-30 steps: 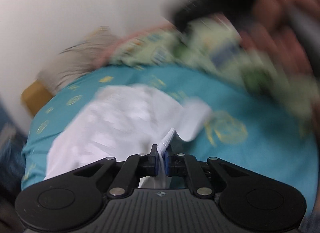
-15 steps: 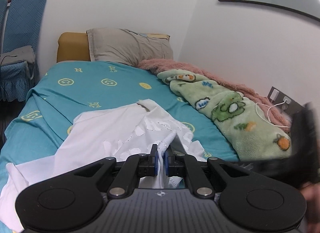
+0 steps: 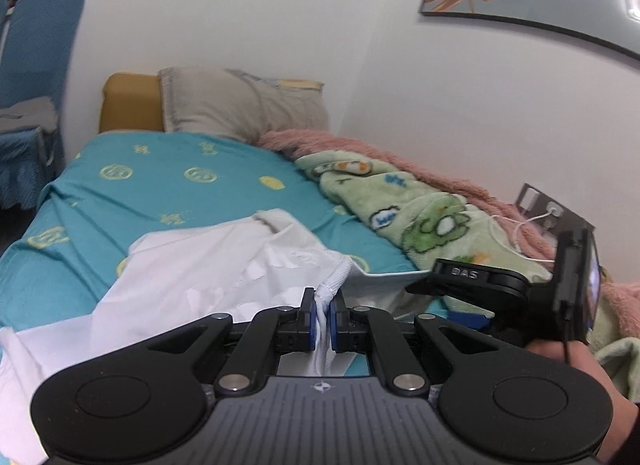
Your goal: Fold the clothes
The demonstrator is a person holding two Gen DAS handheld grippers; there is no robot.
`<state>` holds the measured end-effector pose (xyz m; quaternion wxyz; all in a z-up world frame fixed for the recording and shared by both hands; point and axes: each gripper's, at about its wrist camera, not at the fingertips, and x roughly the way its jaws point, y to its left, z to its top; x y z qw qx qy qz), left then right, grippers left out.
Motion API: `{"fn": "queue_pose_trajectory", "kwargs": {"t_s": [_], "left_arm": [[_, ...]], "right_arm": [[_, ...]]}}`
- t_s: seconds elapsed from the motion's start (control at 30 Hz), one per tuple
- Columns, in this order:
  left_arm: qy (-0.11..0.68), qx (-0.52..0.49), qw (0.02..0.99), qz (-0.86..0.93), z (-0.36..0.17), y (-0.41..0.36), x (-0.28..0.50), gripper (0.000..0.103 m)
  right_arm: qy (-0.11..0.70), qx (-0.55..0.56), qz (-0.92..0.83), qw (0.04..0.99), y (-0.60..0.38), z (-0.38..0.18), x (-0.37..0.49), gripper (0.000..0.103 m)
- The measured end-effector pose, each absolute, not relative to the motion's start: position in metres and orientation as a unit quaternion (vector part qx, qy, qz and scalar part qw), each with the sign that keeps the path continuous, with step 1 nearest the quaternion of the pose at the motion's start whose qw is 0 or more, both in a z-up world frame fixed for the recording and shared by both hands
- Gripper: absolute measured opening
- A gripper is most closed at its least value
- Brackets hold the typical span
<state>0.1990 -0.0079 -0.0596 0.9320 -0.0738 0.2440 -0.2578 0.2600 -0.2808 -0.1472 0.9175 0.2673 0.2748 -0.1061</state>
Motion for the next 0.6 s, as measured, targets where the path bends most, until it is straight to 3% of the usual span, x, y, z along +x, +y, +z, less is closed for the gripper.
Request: {"fn": "queue_pose_trajectory", "kwargs": {"t_s": [0.2,0.27,0.3,0.33,0.37,0.4,0.43,0.6], "left_arm": [[0.204,-0.097,0.939,-0.26,-0.045,0.003,0.186,0.006],[0.201,-0.107,0.939,-0.259,-0.04,0.009,0.183,0.006],[0.202,-0.109,0.938,-0.258,-0.038,0.012,0.182,0.006],[0.204,-0.109,0.938,-0.257,-0.037,0.015,0.18,0.006],[0.209,-0.106,0.939,-0.253,-0.038,0.016,0.178,0.006],[0.216,-0.101,0.939,-0.248,-0.039,0.018,0.177,0.006],[0.223,-0.096,0.939,-0.243,-0.04,0.019,0.175,0.006],[0.3,-0.077,0.928,-0.208,-0.061,0.024,0.185,0.009]], "right_arm": [[0.337,0.235,-0.11,0.905,-0.279,-0.162,0.275,0.081],[0.347,0.225,-0.099,0.905,-0.275,-0.166,0.278,0.074],[0.347,0.219,-0.088,0.908,-0.271,-0.166,0.279,0.066],[0.345,0.211,-0.074,0.912,-0.266,-0.165,0.279,0.045],[0.342,0.201,-0.058,0.916,-0.259,-0.162,0.28,0.033],[0.338,0.19,-0.041,0.921,-0.253,-0.158,0.281,0.014],[0.333,0.178,-0.027,0.926,-0.247,-0.154,0.281,0.007],[0.301,0.163,0.014,0.939,-0.235,-0.135,0.277,0.006]]}}
